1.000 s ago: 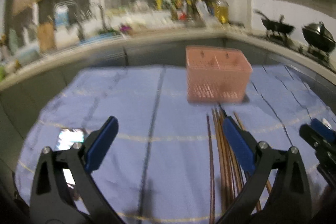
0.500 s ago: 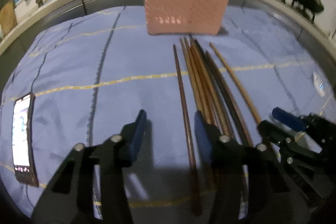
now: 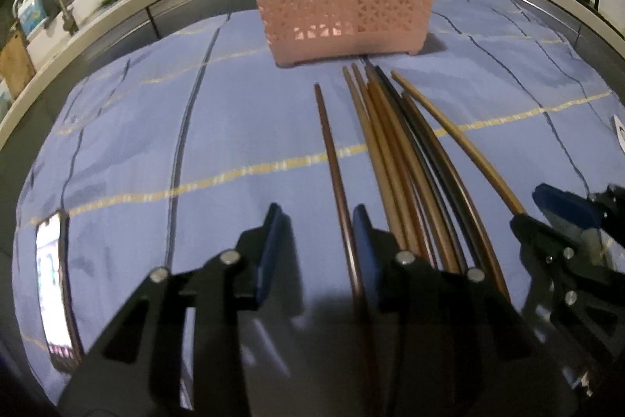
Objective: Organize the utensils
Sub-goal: 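Close the right tool on one brown chopstick while the left tool grasps another, then carry both chopsticks over the pink basket and open both tools to drop them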
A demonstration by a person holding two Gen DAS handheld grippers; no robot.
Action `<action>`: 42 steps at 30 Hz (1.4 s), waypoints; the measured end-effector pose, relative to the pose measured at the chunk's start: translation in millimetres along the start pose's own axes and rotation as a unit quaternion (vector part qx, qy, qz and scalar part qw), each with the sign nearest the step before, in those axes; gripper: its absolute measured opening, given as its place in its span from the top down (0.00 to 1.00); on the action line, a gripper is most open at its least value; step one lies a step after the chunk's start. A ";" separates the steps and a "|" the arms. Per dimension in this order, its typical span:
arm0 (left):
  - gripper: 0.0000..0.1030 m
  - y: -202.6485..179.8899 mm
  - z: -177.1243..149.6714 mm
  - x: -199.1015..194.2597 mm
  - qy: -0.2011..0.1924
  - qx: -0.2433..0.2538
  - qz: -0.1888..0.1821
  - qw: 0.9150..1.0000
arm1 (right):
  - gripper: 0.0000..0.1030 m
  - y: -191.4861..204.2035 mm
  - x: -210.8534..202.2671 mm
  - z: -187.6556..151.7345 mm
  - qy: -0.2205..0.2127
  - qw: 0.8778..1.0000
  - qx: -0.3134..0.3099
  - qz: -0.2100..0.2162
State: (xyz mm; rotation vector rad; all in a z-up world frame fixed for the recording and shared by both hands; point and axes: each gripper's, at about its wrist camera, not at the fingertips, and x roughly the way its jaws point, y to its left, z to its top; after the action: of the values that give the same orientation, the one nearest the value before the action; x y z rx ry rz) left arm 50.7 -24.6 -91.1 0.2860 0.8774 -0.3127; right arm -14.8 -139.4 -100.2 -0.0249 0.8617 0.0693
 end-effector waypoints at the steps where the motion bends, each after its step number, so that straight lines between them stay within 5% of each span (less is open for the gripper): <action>1: 0.65 1.1 4.3 2.7 0.001 0.002 0.000 1.000 | 0.71 -1.9 3.5 5.9 0.005 1.000 -0.002 0.004; 8: 0.65 17.0 51.0 35.9 0.016 -0.009 -0.044 0.999 | 0.71 -11.8 50.4 77.1 0.040 0.998 -0.025 0.037; 9: 0.65 19.3 58.0 40.9 0.014 -0.009 -0.047 0.999 | 0.74 -12.9 56.9 86.2 0.044 0.998 -0.025 0.042; 10: 0.65 19.5 62.1 44.2 0.011 -0.005 -0.048 0.999 | 0.88 -13.5 63.0 95.9 0.050 0.997 -0.025 0.052; 12: 0.72 19.8 66.5 47.7 0.003 -0.005 -0.052 0.999 | 0.95 -14.7 68.5 104.4 0.059 0.995 -0.020 0.077; 14: 0.94 18.9 69.6 48.8 0.003 -0.005 -0.070 0.998 | 0.95 -15.4 68.8 106.8 0.061 0.994 -0.020 0.084; 16: 0.95 20.0 72.5 47.6 0.011 -0.012 -0.091 0.996 | 0.95 -21.0 64.1 104.8 0.061 0.992 -0.003 0.112; 23: 0.95 37.2 74.1 -28.6 -0.081 -0.018 -0.140 0.987 | 0.95 -32.3 -27.2 92.6 -0.074 0.987 0.014 0.145; 29: 0.96 60.0 89.7 -121.4 -0.188 -0.025 -0.143 0.971 | 0.95 -28.7 -102.4 111.4 -0.198 0.968 0.013 0.156; 38: 0.96 88.1 160.9 -210.5 -0.315 -0.051 -0.125 0.940 | 0.95 -33.4 -144.7 199.6 -0.301 0.941 0.026 0.154; 42: 0.96 88.1 202.6 -212.9 -0.335 -0.053 -0.095 0.936 | 0.95 -36.4 -133.9 249.8 -0.338 0.933 0.031 0.119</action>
State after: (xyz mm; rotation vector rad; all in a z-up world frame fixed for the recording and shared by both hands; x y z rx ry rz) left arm 99.3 13.2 209.5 -0.0177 0.2419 -0.5038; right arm 90.1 -170.0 163.8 0.1570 0.1713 0.2629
